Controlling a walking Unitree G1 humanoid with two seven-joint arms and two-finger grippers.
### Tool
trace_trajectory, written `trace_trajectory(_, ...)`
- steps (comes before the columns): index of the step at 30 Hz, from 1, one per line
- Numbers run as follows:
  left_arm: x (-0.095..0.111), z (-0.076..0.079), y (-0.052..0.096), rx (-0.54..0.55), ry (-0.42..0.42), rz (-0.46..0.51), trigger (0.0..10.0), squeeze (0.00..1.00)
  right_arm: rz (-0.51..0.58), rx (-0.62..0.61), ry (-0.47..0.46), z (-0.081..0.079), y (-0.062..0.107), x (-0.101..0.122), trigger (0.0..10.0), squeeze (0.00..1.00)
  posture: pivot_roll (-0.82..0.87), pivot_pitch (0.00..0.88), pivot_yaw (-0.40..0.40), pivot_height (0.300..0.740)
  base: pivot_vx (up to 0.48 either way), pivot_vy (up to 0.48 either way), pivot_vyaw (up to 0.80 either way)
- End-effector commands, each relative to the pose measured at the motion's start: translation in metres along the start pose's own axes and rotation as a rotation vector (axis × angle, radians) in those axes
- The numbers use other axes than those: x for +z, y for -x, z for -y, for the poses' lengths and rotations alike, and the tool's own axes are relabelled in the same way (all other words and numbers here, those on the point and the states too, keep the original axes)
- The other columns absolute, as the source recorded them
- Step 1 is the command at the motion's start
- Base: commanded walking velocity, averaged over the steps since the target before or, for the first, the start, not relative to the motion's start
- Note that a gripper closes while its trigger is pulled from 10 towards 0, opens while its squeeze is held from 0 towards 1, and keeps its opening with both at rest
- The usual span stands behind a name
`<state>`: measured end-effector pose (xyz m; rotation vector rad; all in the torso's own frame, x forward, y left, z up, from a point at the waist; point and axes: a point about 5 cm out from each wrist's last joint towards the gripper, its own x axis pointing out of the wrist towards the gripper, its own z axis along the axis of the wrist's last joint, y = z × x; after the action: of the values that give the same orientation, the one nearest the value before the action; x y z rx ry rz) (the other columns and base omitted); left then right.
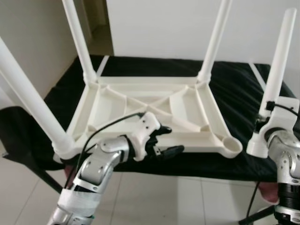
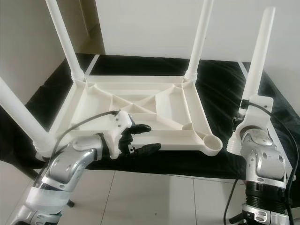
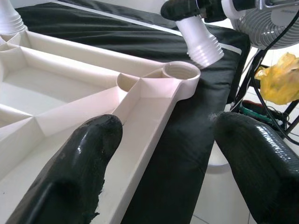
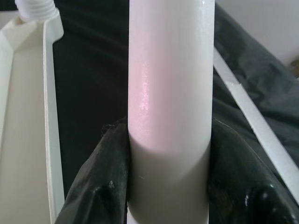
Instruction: Building children table
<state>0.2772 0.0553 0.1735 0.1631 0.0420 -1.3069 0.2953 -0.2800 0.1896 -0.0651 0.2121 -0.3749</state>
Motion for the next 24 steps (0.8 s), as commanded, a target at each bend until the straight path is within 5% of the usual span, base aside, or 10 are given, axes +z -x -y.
trace_trajectory(1,-0.002,-0.001,0.002,0.058,0.007,-0.014,10.0,0.00,-0.046,0.011,0.009,0.001,-0.002,-0.006,10.0,0.00,0.00,0.058,-0.010,0.740,0.000,0.000,0.00)
trace_trajectory(15,-0.004,0.002,0.003,0.056,0.024,-0.020,10.0,0.00,-0.137,0.080,-0.047,-0.004,-0.004,-0.019,10.0,0.00,0.00,0.075,-0.010,0.740,0.000,0.000,0.00)
trace_trajectory(16,-0.004,0.002,0.003,0.057,0.026,-0.020,10.0,0.00,-0.139,0.079,-0.046,-0.004,-0.004,-0.020,10.0,0.82,0.00,0.076,-0.010,0.740,0.000,0.000,0.00)
trace_trajectory(19,-0.004,0.002,0.003,0.057,0.028,-0.020,10.0,0.00,-0.142,0.079,-0.046,-0.004,-0.004,-0.020,10.0,0.82,0.00,0.076,-0.010,0.740,0.000,0.000,0.00)
trace_trajectory(21,-0.004,0.003,0.003,0.055,0.032,-0.020,10.0,0.00,-0.144,0.071,-0.051,-0.003,-0.004,-0.021,10.0,1.00,0.00,0.079,-0.008,0.740,0.000,0.000,0.00)
trace_trajectory(24,-0.005,0.004,0.003,0.052,0.036,-0.021,10.0,0.00,-0.145,0.069,-0.049,-0.002,-0.004,-0.022,10.0,1.00,0.00,0.081,-0.005,0.740,0.000,0.000,0.00)
